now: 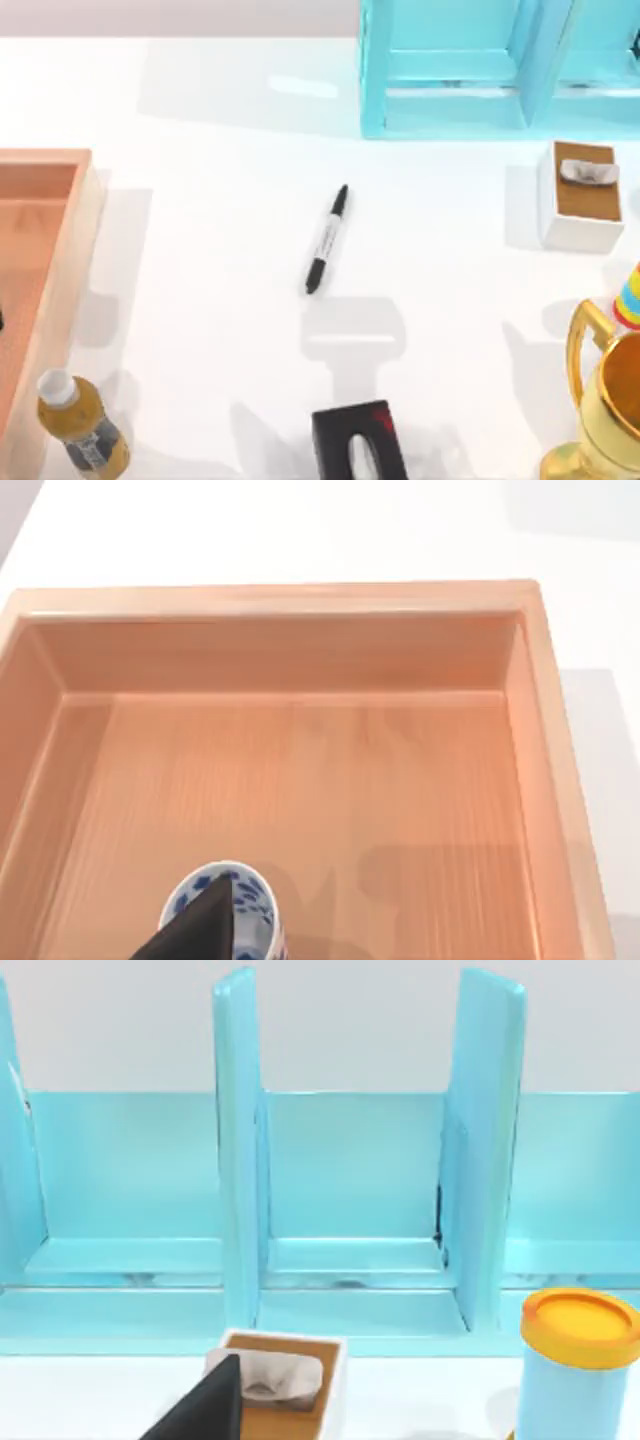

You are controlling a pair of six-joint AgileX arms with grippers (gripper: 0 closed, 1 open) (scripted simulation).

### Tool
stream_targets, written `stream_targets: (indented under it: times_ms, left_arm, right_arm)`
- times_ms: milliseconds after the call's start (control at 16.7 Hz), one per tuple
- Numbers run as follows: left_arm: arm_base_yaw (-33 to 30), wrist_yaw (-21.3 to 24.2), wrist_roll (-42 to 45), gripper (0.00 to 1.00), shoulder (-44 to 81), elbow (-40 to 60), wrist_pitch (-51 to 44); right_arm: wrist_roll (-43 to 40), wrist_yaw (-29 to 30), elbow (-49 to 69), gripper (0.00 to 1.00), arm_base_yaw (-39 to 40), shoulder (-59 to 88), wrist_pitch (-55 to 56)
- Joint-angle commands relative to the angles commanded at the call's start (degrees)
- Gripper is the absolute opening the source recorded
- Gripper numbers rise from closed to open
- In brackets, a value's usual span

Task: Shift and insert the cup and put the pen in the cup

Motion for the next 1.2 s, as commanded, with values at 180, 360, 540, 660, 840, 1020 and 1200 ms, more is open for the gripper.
stream_targets:
  times_ms: [180, 360, 540, 660, 840, 1020, 1200]
  left_arm:
    - [2.07, -0.03, 2.24, 1.0, 17.19, 14.03, -12.0]
    - [4.14, -0.05, 4.48, 1.0, 34.43, 28.06, -23.92]
    - [5.98, -0.11, 6.44, 1.0, 49.64, 40.74, -34.55]
    - [6.99, -0.13, 7.53, 1.0, 57.92, 47.72, -40.42]
    - [8.08, -0.16, 8.68, 1.0, 66.69, 54.94, -46.61]
    - [8.52, -0.17, 9.16, 1.0, 70.11, 57.66, -49.03]
    - [8.52, -0.17, 9.16, 1.0, 70.11, 57.66, -49.03]
  right_arm:
    - [0.0, 0.0, 0.0, 1.0, 0.0, 0.0, 0.0]
    - [0.0, 0.0, 0.0, 1.0, 0.0, 0.0, 0.0]
    - [0.0, 0.0, 0.0, 1.0, 0.0, 0.0, 0.0]
    - [0.0, 0.0, 0.0, 1.0, 0.0, 0.0, 0.0]
    - [0.0, 0.0, 0.0, 1.0, 0.0, 0.0, 0.0]
    - [0.0, 0.0, 0.0, 1.0, 0.0, 0.0, 0.0]
    - [0.0, 0.0, 0.0, 1.0, 0.0, 0.0, 0.0]
